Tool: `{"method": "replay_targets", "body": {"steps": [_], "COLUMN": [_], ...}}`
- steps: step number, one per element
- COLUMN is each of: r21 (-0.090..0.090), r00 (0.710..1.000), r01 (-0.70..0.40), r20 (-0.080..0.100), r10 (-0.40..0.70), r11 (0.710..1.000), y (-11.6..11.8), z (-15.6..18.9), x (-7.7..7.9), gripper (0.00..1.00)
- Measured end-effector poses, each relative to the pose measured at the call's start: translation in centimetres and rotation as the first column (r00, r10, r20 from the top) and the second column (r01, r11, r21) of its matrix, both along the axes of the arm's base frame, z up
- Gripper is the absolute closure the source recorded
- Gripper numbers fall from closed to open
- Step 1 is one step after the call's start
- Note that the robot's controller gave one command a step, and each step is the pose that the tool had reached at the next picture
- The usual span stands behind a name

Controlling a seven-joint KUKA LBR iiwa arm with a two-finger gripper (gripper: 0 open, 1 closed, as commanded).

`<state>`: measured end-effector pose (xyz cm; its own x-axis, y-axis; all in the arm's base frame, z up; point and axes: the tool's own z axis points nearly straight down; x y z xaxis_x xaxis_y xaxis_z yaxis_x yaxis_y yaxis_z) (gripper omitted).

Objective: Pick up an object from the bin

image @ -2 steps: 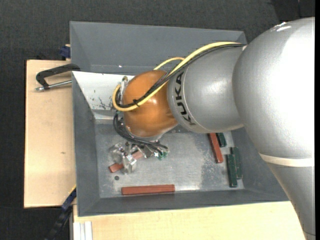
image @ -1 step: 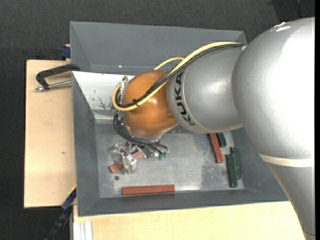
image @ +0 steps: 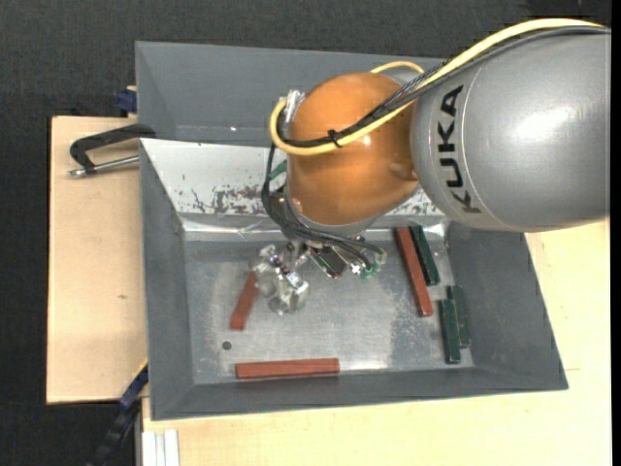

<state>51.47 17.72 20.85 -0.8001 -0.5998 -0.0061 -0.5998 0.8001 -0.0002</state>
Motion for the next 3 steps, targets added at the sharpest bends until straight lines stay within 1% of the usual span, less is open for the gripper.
{"method": "replay_targets", "body": {"steps": [1,2,3], "r21": [0.0,0.0,-0.001], "r00": [1.0,1.0,0.995], "r01": [0.0,0.0,-0.101], "r20": [-0.001,-0.001,0.001], "r10": [0.0,0.0,0.101], "r11": [1.0,1.0,0.995], "y": [0.0,0.0,0.1], "z": [0.0,0.0,-3.5], "x": [0.0,0.0,0.5], "gripper": [0.0,0.0,0.0]}}
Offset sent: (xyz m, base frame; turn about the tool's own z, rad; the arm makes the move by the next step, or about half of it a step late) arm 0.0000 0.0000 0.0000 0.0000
